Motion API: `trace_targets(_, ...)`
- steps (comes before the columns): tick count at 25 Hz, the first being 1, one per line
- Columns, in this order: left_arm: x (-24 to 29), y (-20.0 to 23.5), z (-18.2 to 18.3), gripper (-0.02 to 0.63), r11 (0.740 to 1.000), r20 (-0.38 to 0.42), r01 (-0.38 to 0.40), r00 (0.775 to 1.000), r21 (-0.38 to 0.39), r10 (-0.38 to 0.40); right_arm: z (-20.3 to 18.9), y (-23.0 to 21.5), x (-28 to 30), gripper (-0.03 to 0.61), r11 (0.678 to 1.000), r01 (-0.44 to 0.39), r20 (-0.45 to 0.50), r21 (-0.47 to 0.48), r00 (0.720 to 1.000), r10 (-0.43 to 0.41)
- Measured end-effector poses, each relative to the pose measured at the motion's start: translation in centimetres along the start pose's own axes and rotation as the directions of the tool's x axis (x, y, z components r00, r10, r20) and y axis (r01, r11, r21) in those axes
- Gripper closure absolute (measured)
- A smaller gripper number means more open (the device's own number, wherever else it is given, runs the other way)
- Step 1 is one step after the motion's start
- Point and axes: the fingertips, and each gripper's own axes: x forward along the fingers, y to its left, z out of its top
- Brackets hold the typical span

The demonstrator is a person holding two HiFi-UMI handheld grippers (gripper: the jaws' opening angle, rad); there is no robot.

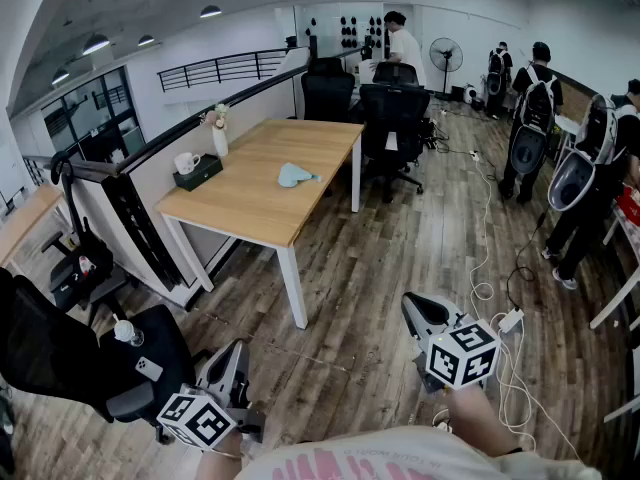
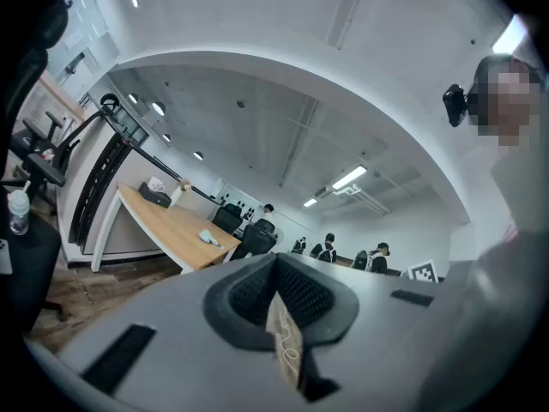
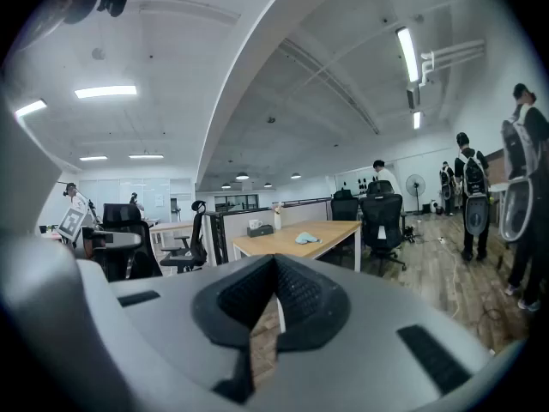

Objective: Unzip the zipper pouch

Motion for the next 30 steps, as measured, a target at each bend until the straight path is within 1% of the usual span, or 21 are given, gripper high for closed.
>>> trace_targets(4, 0.6, 0.4, -1.2, 0.612, 1.0, -0.031, -0.003, 1.0, -0.012, 0.002, -1.7, -0.6, 0.6, 0.58, 1.0, 0.007, -0.032, 0.026, 0.999, -0.006)
trace_targets(7, 1.4, 1.3, -1.4, 0.612, 1.0, -0.05, -0.008, 0.999, -0.014, 0.008, -2.7, -0.6, 1.7, 0.58, 0.999, 0.005, -0.065, 0.035, 0.998, -0.003)
trace_targets(10, 3.0, 3.2, -1.7, 0.614, 0.999, -0.063, -0.007, 0.998, -0.044, 0.004, -3.7, -1.2, 3.6, 0.58, 0.999, 0.023, -0.096, 0.044, 0.995, -0.018)
trace_targets(13, 5.6, 5.7, -1.6, 0.614, 0.997, -0.088, -0.002, 0.996, -0.073, -0.005, -4.5, -2.1, 6.6, 0.58, 0.996, 0.053, -0.131, 0.078, 0.991, -0.043)
trace_targets(17, 9.4, 9.6, 0.7, 0.612, 0.997, -0.096, 0.004, 0.995, -0.08, -0.012, -3.9, -2.4, 12.2, 0.58, 0.991, 0.056, -0.143, 0.119, 0.989, -0.038)
trace_targets(21, 13.5, 13.5, 4.4, 0.612, 0.997, -0.088, 0.022, 0.996, -0.07, -0.028, -1.5, -2.3, 18.2, 0.58, 0.987, 0.051, -0.109, 0.153, 0.993, -0.035)
trace_targets(25, 17.1, 17.2, 7.8, 0.612, 0.997, -0.068, 0.042, 0.997, -0.064, -0.046, 1.0, -2.6, 23.7, 0.58, 0.984, 0.076, -0.079, 0.163, 0.995, -0.064)
trace_targets(28, 19.0, 19.9, 8.9, 0.612, 0.997, -0.077, 0.051, 0.995, -0.058, -0.056, 1.1, -2.2, 27.2, 0.58, 0.977, 0.082, -0.067, 0.199, 0.995, -0.07)
trace_targets(30, 20.3, 21.1, 8.4, 0.612, 0.996, -0.103, 0.062, 0.992, -0.058, -0.068, 0.2, -2.0, 29.1, 0.58, 0.971, 0.083, -0.082, 0.223, 0.994, -0.066)
